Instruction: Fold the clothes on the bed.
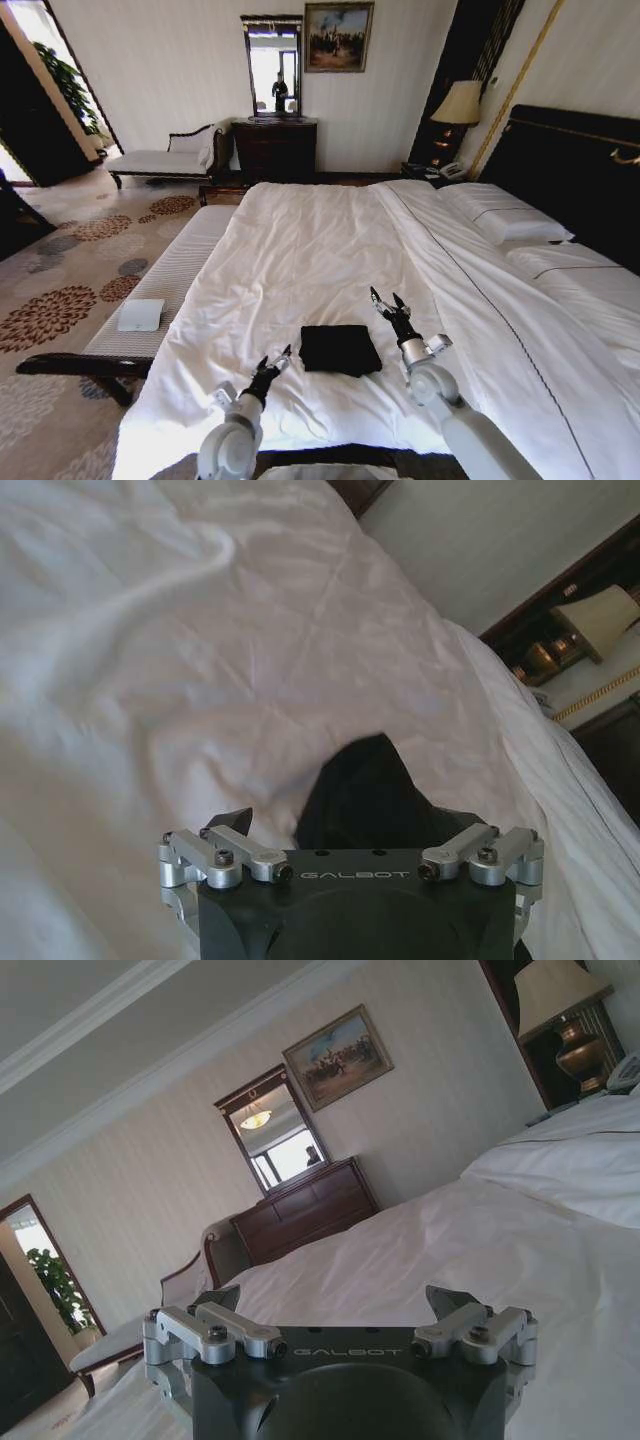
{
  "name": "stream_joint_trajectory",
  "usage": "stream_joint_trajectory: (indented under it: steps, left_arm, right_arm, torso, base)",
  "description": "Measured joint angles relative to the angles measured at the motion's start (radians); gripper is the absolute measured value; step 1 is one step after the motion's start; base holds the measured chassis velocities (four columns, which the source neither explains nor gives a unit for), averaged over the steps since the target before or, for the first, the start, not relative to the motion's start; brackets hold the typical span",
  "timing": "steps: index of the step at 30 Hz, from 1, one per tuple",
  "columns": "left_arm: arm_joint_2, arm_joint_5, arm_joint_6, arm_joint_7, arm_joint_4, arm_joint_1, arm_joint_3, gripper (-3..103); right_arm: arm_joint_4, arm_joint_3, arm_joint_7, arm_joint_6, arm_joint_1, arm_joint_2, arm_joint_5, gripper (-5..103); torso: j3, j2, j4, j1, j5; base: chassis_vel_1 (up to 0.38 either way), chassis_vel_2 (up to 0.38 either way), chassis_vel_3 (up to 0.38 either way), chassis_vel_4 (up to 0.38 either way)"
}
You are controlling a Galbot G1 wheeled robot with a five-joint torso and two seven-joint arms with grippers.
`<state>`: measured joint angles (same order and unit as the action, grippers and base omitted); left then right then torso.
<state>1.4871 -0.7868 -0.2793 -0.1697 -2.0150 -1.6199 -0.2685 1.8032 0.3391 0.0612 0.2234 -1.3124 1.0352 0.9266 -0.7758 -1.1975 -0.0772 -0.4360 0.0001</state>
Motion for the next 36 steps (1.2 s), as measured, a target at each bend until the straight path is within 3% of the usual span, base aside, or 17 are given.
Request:
stream_joint_trajectory:
  steps: [3,14,22,27,28,30,31,32,34,36]
  left_arm:
    - [0.019,0.017,0.001,0.003,0.025,0.007,0.042,100]
    - [0.036,0.022,0.004,0.007,0.069,0.078,0.045,90]
    - [0.042,0.014,0.005,0.0,0.161,0.166,0.05,64]
    - [0.043,0.008,0.005,-0.002,0.173,0.179,0.048,61]
    - [0.045,0.009,0.004,-0.002,0.164,0.182,0.038,59]
    - [0.044,0.0,-0.001,-0.005,0.149,0.184,0.028,59]
    - [0.021,-0.036,-0.018,-0.018,0.104,0.19,-0.007,66]
    - [-0.004,-0.048,-0.029,-0.021,0.082,0.19,-0.022,66]
    - [-0.041,-0.046,-0.03,-0.019,0.068,0.186,-0.039,70]
    - [-0.124,-0.03,-0.017,-0.002,0.064,0.178,-0.072,81]
  right_arm:
    - [-0.008,0.007,0.0,0.0,-0.01,0.002,-0.006,100]
    - [-0.031,0.018,0.003,0.0,-0.012,0.003,-0.005,100]
    - [-0.042,0.016,0.004,0.001,-0.009,0.002,-0.005,100]
    - [-0.045,0.019,0.005,0.001,-0.014,0.001,-0.004,100]
    - [-0.045,0.02,0.006,0.001,-0.015,0.0,-0.004,100]
    - [-0.044,0.021,0.006,0.001,-0.016,0.0,-0.004,100]
    - [-0.042,0.024,0.006,0.001,-0.019,0.0,-0.004,100]
    - [-0.04,0.026,0.006,0.001,-0.021,0.0,-0.004,100]
    - [-0.036,0.03,0.006,0.001,-0.024,0.0,-0.004,100]
    - [-0.031,0.036,0.006,0.002,-0.03,0.001,-0.004,100]
  torso:
    - [0.0,0.0,0.0,0.0,0.0]
    - [0.0,0.0,0.0001,0.0,0.0]
    - [0.0,0.0,0.0,0.0,0.0014]
    - [0.0,0.0,0.0,0.0,0.0004]
    - [0.0,0.0,0.0002,0.0,-0.002]
    - [0.0,0.0,0.0003,0.0,-0.0032]
    - [0.0,0.0,0.0001,0.0,-0.0014]
    - [0.0,0.0,0.0002,0.0,-0.0004]
    - [0.0,0.0,0.0003,0.0,-0.0012]
    - [0.0,0.0,0.0003,0.0,-0.0005]
  base:
    - [0.0,0.0,0.0,0.0]
    - [0.0,0.0,0.0,0.0]
    - [0.0,0.0,0.0,0.0]
    - [0.0,0.0,0.0,0.0]
    - [0.0,0.0,0.0,0.0]
    - [0.0,0.0,0.0,0.0]
    - [0.0,0.0,0.0,0.0]
    - [0.0,0.0,0.0,0.0]
    - [0.0,0.0,0.0,0.0]
    - [0.0,0.0,0.0,0.0]
